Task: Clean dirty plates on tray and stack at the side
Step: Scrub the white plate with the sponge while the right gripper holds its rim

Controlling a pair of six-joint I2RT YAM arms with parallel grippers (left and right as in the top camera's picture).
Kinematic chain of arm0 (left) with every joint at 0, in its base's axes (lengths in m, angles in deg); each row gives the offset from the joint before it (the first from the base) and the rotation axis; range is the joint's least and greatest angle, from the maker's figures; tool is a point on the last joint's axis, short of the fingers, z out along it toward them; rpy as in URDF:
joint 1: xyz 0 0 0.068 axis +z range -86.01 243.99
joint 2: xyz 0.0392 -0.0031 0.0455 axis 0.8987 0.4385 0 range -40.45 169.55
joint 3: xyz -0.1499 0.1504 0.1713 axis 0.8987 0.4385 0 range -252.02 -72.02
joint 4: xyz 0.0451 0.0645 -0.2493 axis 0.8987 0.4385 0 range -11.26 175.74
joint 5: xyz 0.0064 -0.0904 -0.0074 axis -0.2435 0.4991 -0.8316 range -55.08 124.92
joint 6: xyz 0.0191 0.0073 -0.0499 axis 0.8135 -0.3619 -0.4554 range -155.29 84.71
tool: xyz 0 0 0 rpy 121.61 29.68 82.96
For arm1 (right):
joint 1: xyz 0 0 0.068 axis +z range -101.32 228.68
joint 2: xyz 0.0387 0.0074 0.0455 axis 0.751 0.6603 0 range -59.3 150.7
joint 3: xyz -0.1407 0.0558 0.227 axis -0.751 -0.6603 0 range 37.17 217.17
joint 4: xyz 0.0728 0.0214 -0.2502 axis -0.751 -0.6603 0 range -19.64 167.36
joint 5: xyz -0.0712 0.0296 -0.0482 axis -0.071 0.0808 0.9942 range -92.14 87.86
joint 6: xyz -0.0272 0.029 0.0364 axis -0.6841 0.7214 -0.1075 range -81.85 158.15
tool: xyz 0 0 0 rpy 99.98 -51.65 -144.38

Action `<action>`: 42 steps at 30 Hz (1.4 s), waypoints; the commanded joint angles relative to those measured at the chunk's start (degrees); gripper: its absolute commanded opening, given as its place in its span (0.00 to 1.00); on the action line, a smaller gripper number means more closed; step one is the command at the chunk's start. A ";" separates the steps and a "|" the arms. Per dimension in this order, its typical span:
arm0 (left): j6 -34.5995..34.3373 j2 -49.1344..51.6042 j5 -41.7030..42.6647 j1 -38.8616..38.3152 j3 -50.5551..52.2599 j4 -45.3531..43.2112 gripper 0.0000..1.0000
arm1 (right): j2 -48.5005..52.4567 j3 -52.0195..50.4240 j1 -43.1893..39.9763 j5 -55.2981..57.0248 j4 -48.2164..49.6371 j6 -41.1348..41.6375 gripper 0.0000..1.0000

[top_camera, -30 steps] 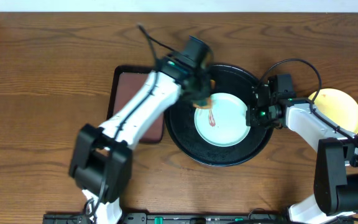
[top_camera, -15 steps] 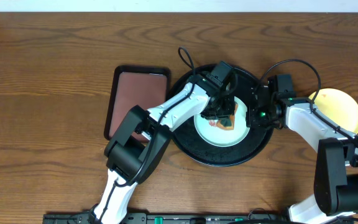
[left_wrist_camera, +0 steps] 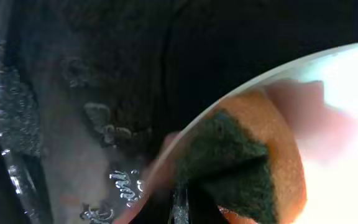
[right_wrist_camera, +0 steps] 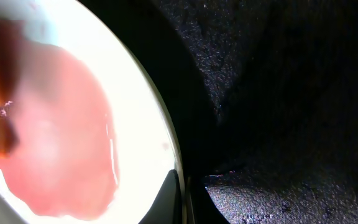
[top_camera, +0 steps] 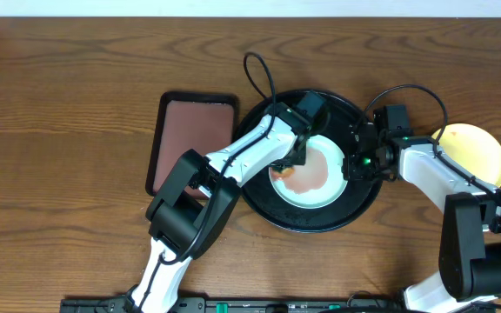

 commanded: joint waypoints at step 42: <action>-3.37 3.15 6.58 3.80 0.74 6.12 0.07 | 1.01 -0.46 0.28 2.05 -0.68 -1.20 0.01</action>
